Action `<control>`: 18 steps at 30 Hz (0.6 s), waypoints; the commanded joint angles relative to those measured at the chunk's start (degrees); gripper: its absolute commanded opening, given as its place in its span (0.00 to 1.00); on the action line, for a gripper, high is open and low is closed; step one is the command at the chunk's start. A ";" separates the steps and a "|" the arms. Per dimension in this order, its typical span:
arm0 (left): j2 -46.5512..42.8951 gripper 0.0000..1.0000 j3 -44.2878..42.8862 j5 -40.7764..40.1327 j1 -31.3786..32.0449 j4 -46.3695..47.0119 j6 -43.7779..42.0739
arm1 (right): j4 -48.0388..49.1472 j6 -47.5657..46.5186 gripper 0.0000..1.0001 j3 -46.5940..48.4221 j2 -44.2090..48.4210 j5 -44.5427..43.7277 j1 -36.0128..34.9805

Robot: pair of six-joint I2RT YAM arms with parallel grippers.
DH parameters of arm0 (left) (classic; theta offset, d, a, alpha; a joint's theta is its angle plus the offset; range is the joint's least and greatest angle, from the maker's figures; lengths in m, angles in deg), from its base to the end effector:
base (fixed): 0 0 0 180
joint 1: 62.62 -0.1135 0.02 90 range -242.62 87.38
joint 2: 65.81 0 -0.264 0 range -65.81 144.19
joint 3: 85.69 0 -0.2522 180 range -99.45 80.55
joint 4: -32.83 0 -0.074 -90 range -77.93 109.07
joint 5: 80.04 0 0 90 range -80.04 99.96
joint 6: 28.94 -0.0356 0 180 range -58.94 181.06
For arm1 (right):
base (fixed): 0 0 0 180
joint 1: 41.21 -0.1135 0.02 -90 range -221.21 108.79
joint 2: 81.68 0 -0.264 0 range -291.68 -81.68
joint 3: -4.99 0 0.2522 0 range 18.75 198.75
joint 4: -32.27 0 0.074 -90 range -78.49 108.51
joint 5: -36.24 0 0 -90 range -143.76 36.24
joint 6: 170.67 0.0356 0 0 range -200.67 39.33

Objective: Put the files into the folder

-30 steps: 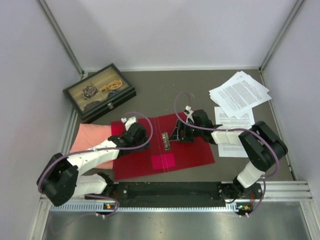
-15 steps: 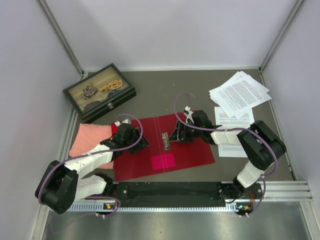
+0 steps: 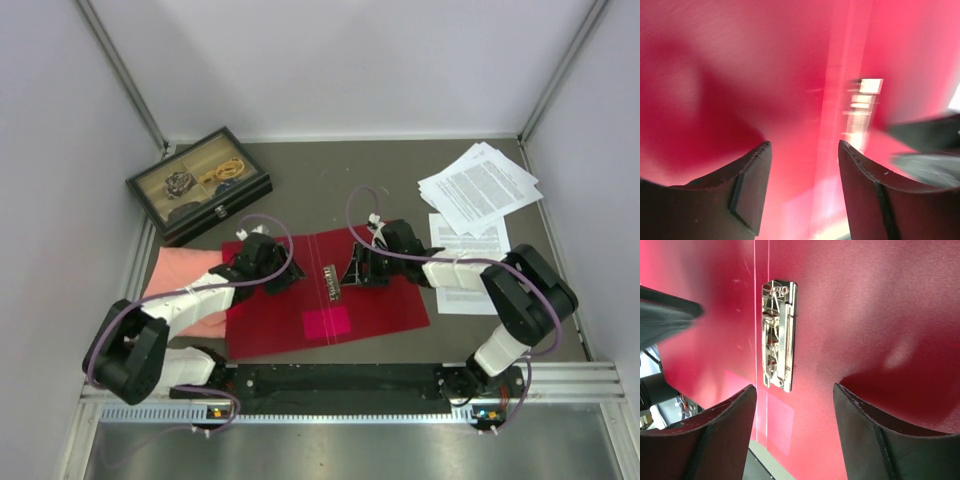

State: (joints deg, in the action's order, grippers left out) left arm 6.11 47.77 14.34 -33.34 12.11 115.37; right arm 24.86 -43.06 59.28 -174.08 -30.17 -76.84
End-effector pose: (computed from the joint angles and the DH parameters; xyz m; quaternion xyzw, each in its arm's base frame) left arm 0.2096 -0.1207 0.1775 -0.1869 0.9079 -0.2754 0.2549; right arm 0.2390 0.1888 0.1455 -0.0617 0.9073 0.3729 0.1845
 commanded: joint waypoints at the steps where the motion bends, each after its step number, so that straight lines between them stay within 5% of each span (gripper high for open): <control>1: 3.13 0.61 7.10 -3.85 -0.98 3.87 1.15 | -2.30 -1.74 0.63 -1.59 -0.23 -6.18 0.75; 8: 1.57 0.58 8.34 -0.52 -0.45 4.59 0.81 | -1.25 -1.13 0.63 -2.57 -2.08 -5.49 0.22; 13: -3.19 0.56 3.34 -2.79 2.45 0.99 0.98 | -0.64 0.01 0.63 -1.25 -0.50 -3.91 -1.71; 18: 2.77 0.52 -5.71 -6.75 5.26 -3.49 3.00 | 5.50 5.19 0.59 -2.30 -0.94 1.10 -2.24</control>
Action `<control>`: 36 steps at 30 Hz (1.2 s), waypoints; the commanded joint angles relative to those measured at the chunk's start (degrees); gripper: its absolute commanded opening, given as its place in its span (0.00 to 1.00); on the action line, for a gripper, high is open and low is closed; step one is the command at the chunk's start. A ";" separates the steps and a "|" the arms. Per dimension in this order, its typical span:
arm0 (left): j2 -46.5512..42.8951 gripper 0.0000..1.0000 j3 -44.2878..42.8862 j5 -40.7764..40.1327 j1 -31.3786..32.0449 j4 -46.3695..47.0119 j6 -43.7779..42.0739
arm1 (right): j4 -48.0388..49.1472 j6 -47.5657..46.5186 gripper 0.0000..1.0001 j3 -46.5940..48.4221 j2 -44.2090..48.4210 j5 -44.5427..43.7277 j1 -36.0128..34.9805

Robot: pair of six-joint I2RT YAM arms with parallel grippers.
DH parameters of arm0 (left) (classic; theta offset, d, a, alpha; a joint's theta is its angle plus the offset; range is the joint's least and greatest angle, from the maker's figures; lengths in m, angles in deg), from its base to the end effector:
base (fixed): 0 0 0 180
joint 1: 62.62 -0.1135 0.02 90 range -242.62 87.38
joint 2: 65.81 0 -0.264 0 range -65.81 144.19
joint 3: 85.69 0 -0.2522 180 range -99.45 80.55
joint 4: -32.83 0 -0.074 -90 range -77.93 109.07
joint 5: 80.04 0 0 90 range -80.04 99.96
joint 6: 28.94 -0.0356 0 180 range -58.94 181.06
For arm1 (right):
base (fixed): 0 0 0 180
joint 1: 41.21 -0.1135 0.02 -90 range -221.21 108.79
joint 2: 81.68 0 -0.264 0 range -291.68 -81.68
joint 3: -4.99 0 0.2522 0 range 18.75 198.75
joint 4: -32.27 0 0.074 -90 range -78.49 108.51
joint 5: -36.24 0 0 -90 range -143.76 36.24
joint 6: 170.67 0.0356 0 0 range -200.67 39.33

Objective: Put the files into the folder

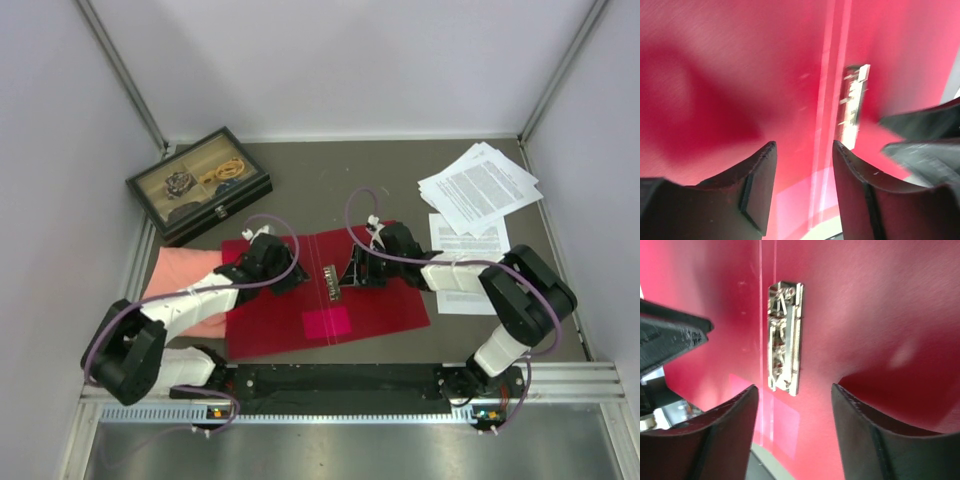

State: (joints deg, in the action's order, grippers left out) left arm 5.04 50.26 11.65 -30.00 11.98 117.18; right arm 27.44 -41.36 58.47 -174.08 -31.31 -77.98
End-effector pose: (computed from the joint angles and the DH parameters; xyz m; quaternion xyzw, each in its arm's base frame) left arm 0.1951 -0.1261 0.1682 -0.1847 0.9139 -0.2624 0.2486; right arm 0.2358 0.1932 0.1449 -0.0564 0.9035 0.3784 0.1931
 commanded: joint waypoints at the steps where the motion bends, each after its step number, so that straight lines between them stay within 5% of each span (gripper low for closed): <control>1: 5.51 0.50 -9.78 -4.50 2.35 -3.98 1.36 | 4.15 3.84 0.57 -1.93 -1.11 2.33 -1.19; 9: 19.23 0.41 -19.46 -7.66 5.17 -4.60 2.24 | 8.12 5.77 0.38 -3.78 -1.64 4.78 -1.19; 36: 29.17 0.32 -23.24 -20.15 11.23 -9.43 1.98 | 12.43 7.98 0.36 -3.34 -7.09 7.77 -3.74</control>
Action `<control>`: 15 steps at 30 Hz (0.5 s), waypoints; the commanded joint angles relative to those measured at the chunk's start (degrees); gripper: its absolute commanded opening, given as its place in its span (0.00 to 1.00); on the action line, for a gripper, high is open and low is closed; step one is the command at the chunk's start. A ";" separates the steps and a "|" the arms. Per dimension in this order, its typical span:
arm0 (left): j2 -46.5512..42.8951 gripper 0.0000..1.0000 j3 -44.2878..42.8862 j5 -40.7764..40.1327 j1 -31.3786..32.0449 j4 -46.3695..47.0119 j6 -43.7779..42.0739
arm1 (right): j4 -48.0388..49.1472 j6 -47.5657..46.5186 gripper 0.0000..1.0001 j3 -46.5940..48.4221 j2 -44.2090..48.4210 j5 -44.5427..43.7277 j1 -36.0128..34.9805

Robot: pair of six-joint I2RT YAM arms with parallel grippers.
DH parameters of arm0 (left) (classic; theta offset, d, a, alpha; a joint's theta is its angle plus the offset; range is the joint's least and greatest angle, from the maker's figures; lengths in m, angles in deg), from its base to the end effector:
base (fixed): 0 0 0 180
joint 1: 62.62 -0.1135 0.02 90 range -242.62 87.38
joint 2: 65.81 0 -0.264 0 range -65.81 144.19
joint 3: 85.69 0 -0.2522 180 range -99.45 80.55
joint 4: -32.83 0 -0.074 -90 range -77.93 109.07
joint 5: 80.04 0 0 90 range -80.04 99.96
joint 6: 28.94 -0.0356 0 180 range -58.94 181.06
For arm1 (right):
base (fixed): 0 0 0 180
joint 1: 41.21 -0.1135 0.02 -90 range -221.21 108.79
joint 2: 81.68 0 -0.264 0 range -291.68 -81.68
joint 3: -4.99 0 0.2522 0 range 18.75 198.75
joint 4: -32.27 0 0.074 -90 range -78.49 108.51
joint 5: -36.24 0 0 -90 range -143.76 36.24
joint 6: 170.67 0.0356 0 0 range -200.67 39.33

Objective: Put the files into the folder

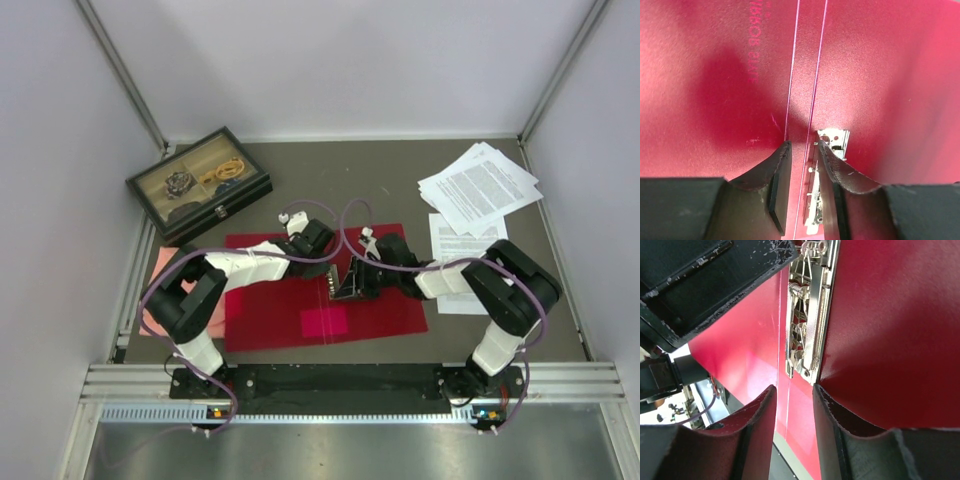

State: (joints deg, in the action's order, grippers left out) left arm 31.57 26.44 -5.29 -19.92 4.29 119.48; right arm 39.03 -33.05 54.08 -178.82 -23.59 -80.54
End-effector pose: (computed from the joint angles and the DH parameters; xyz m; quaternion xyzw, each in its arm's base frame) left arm 0.2494 -0.2174 0.1592 -0.1665 0.9389 -0.1296 0.2718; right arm 0.2208 0.2041 0.1187 -0.0435 0.8851 0.4460 0.1258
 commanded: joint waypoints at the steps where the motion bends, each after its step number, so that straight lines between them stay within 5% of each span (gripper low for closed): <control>1: 3.07 0.31 0.84 -3.39 1.42 -1.91 -0.14 | 0.58 -0.42 0.36 1.23 -2.52 0.23 -1.10; 4: 3.25 0.24 1.11 -3.73 2.21 -2.70 0.73 | -0.12 -0.59 0.35 1.67 -2.88 0.24 -1.19; 9: -2.44 0.41 3.65 -5.32 3.27 0.45 0.21 | -1.87 -1.12 0.35 2.20 -2.61 -0.64 -1.10; 15: -6.06 0.47 5.23 -4.54 3.27 4.93 -3.83 | -3.64 -2.53 0.35 2.29 -2.52 -2.31 -1.01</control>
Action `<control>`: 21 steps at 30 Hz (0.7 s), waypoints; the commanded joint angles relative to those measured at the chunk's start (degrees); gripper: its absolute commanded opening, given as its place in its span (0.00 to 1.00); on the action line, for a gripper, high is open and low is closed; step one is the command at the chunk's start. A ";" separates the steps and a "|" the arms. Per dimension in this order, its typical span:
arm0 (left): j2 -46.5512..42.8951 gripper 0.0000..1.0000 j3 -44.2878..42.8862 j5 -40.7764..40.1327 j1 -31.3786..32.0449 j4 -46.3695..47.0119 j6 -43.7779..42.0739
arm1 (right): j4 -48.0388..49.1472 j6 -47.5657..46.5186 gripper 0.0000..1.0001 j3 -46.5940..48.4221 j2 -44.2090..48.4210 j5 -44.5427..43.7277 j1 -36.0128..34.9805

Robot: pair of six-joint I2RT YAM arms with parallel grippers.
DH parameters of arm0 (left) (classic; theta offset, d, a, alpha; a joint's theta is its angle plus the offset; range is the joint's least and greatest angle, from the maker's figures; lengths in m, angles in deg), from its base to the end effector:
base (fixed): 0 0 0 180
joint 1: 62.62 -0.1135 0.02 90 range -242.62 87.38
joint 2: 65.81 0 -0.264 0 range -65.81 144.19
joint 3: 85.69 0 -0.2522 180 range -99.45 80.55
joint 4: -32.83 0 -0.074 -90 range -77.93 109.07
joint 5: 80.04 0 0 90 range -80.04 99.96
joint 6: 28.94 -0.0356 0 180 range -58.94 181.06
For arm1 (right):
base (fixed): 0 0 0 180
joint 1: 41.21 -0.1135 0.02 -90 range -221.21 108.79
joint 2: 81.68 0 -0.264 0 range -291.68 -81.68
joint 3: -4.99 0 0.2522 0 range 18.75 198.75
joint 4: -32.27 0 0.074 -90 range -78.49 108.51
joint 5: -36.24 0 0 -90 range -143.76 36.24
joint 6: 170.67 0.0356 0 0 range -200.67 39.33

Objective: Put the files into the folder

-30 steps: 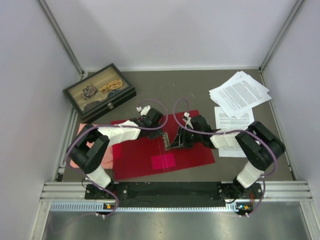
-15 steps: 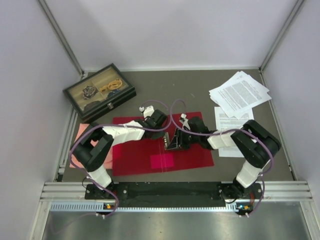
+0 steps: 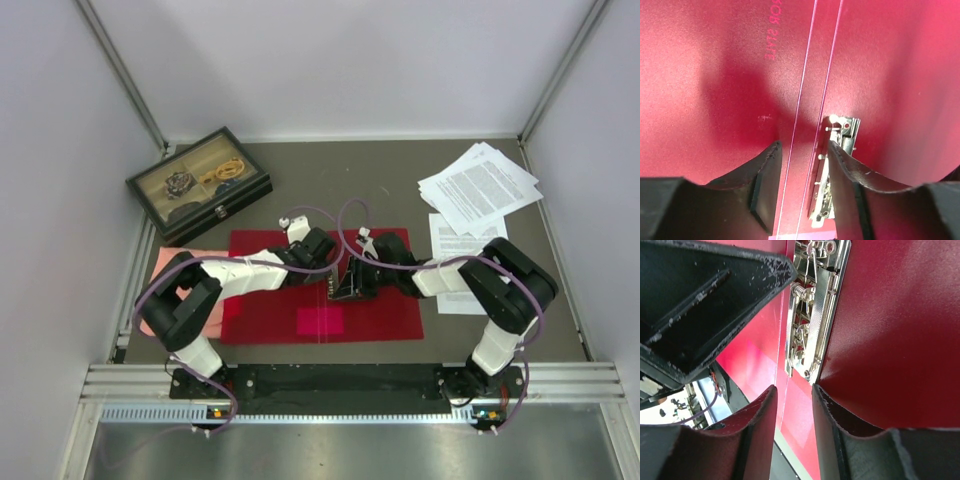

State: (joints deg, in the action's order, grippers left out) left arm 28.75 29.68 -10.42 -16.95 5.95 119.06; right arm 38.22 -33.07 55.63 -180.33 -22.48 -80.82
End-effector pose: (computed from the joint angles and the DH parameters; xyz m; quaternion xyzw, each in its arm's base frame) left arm 0.2313 -0.2190 0.1610 -0.1515 0.9323 -0.1162 0.3070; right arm 0.2239 0.2093 0.1171 -0.0480 0.8854 0.4482 0.1134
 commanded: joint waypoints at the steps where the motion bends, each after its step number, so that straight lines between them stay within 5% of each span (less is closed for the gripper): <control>1: -3.68 0.49 2.70 1.48 0.30 4.59 -3.85 | -2.83 -2.51 0.35 0.73 -1.02 -3.34 -0.73; 16: 3.17 0.49 -0.89 2.81 0.30 5.22 -6.84 | -3.62 -3.12 0.33 1.26 -1.46 -2.20 -0.55; 21: 3.61 0.34 -0.90 0.17 0.30 2.67 -5.53 | -3.88 -3.38 0.33 0.82 -1.02 -2.28 -0.55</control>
State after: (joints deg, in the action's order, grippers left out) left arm 31.14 28.98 -8.61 -16.79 11.41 113.36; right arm 36.84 -34.17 56.31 -180.44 -22.43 -80.84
